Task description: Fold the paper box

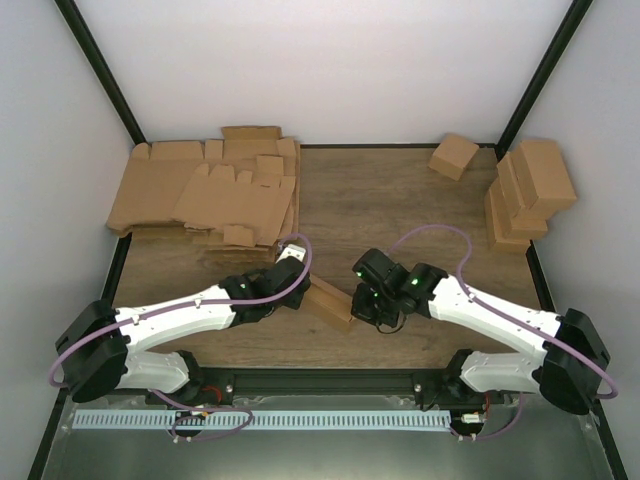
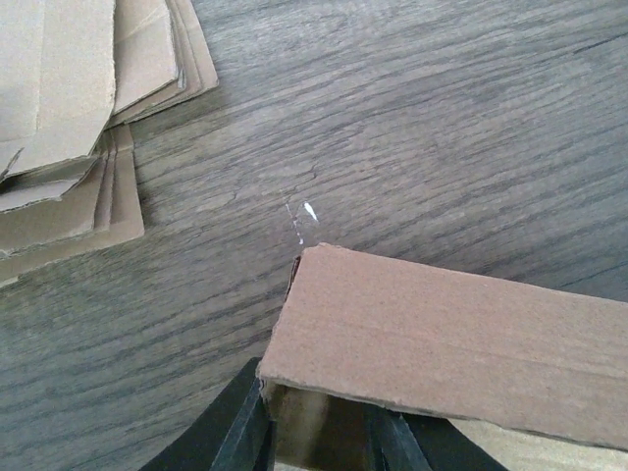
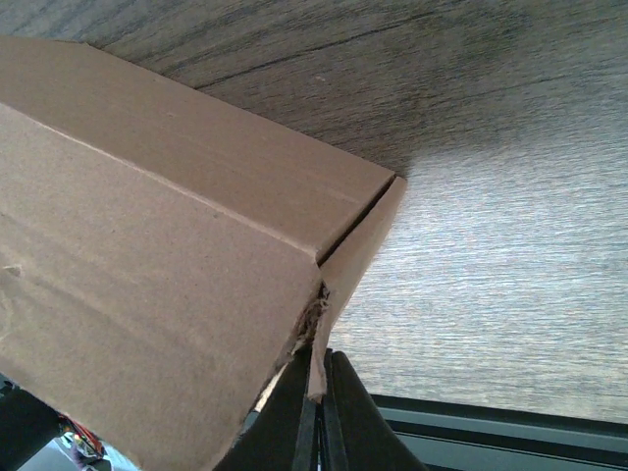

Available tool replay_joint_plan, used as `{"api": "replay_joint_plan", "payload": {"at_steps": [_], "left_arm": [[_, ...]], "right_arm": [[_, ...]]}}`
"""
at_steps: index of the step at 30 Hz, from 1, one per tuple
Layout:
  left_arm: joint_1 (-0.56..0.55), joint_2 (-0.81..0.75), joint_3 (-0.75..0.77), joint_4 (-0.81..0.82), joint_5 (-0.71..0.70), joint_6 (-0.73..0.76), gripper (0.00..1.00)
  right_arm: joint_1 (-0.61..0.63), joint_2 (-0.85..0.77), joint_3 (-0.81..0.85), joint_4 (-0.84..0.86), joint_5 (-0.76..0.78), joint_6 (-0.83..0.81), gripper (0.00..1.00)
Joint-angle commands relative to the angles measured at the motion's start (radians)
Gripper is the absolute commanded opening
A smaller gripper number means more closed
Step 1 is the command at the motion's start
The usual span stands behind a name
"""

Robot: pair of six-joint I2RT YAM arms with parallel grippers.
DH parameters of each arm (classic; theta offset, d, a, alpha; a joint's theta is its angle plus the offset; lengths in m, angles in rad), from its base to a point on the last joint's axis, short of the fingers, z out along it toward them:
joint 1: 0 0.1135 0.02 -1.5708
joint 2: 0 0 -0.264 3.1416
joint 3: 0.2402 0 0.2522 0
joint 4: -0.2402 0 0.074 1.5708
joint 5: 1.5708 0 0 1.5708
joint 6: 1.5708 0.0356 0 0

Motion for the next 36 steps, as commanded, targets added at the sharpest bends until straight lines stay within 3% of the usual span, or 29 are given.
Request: {"api": "replay_joint_plan", "payload": {"at_steps": [1, 15, 21, 29, 33, 36], "left_arm": [[-0.018, 0.014, 0.027, 0.005, 0.042, -0.002, 0.26], [-0.046, 0.051, 0.054, 0.002, 0.028, -0.014, 0.26], [-0.048, 0.049, 0.054, -0.005, 0.021, -0.019, 0.26], [-0.048, 0.047, 0.051, -0.008, 0.021, -0.024, 0.26], [-0.048, 0.046, 0.054, -0.010, 0.020, -0.023, 0.26], [-0.050, 0.046, 0.054, -0.010, 0.019, -0.023, 0.26]], "right_arm": [[0.018, 0.056, 0.026, -0.005, -0.010, 0.005, 0.01], [0.022, 0.043, 0.077, -0.020, -0.025, 0.041, 0.03], [0.022, 0.028, 0.098, -0.026, -0.024, 0.045, 0.14], [0.022, 0.019, 0.096, -0.019, -0.018, 0.050, 0.15], [0.022, 0.014, 0.109, -0.015, -0.021, 0.043, 0.26], [0.021, 0.008, 0.114, -0.012, -0.018, 0.039, 0.27]]}}
